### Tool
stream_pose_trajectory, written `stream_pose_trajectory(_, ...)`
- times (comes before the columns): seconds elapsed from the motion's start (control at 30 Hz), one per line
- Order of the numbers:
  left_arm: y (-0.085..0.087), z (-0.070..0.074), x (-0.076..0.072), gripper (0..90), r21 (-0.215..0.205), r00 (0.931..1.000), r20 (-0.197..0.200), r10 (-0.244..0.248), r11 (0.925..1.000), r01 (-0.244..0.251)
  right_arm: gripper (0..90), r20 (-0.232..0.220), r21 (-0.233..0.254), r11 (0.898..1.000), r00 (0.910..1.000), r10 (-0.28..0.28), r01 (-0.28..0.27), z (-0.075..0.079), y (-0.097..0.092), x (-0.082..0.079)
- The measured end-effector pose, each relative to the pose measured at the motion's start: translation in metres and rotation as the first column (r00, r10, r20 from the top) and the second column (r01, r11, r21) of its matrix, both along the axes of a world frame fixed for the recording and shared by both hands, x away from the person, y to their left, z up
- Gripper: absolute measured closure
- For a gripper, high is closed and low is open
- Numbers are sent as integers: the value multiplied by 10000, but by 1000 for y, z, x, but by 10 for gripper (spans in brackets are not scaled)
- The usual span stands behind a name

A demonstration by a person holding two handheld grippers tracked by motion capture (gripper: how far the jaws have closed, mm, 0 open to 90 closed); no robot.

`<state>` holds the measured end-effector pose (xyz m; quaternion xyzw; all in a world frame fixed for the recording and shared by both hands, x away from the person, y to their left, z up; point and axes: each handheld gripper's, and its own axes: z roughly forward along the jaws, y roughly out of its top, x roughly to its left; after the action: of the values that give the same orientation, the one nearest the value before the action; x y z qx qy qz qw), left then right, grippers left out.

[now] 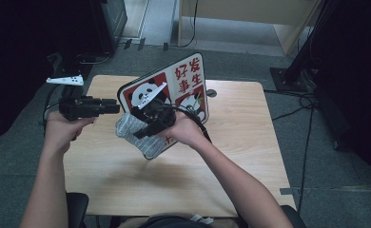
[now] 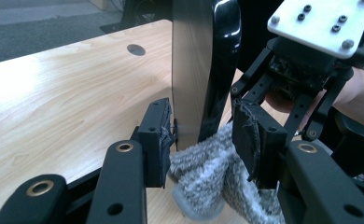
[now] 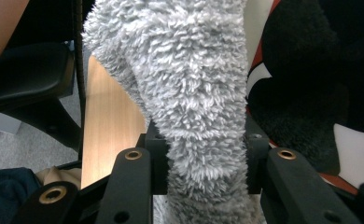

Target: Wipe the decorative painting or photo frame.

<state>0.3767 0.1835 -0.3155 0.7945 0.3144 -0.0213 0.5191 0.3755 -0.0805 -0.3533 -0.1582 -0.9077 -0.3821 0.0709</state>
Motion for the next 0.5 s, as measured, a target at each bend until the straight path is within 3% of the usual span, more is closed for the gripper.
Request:
stream_pose_trajectory(0.23, -10, -2, 9, 594, -80, 9996, -216, -159, 9998, 158, 654, -38, -24, 10000, 10000, -8, 8, -2, 0, 0)
stream_pose_trajectory(0.5, -21, -2, 10, 730, 45, 9988, -216, -450, 9990, 451, 654, -50, 25, 10000, 10000, -20, 21, -5, -1, -1)
